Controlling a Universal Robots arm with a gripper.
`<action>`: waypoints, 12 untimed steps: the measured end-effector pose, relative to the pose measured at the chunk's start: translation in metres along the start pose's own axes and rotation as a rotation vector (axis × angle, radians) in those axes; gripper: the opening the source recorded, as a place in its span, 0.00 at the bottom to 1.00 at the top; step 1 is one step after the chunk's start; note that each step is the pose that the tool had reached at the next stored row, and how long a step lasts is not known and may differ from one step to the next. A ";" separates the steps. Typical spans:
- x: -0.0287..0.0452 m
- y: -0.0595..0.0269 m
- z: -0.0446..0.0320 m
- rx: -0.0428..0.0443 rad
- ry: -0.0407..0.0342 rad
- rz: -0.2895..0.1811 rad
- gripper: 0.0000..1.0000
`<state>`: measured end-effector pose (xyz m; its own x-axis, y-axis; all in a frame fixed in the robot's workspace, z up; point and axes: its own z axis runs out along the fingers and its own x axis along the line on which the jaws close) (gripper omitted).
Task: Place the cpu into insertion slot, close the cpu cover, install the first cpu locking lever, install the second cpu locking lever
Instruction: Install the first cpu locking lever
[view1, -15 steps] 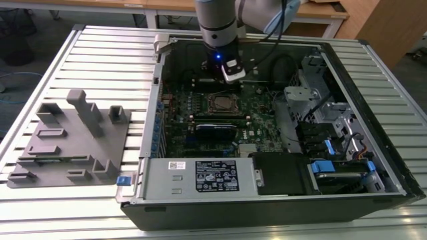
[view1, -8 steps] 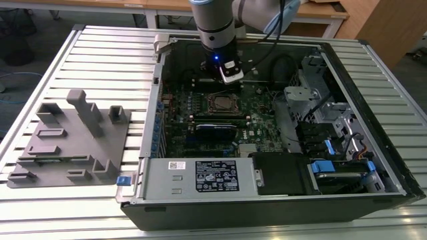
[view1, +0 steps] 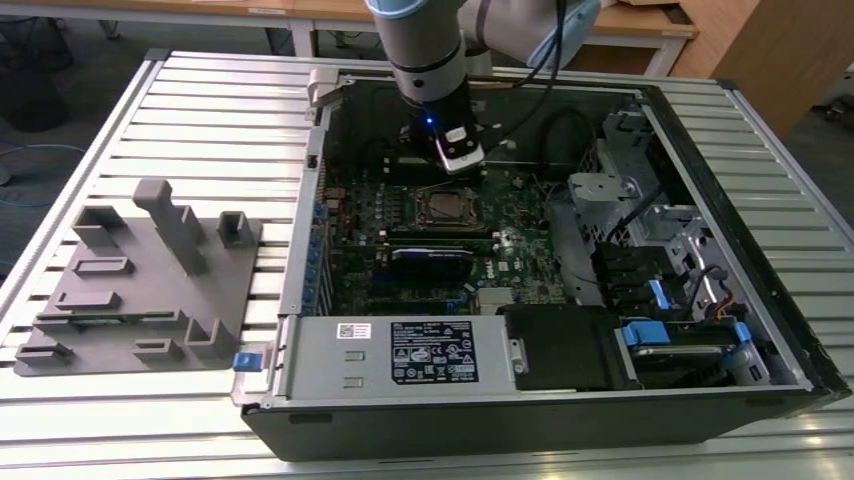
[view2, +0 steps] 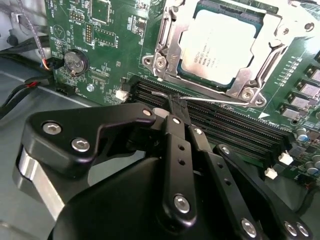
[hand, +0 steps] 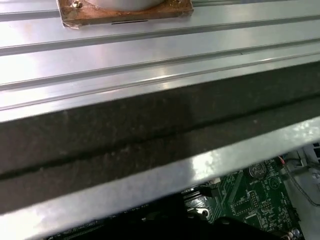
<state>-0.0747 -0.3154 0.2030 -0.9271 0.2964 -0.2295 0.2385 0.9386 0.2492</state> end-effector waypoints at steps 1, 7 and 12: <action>0.0004 -0.0007 0.0001 -0.0044 -0.0021 0.001 0.11; 0.0026 -0.0049 0.0016 -0.0218 -0.0102 0.003 0.11; 0.0033 -0.0064 0.0038 -0.0280 -0.0142 0.007 0.11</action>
<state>-0.0782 -0.3197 0.1971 -0.9212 0.3053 -0.2410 0.2362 0.9314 0.2770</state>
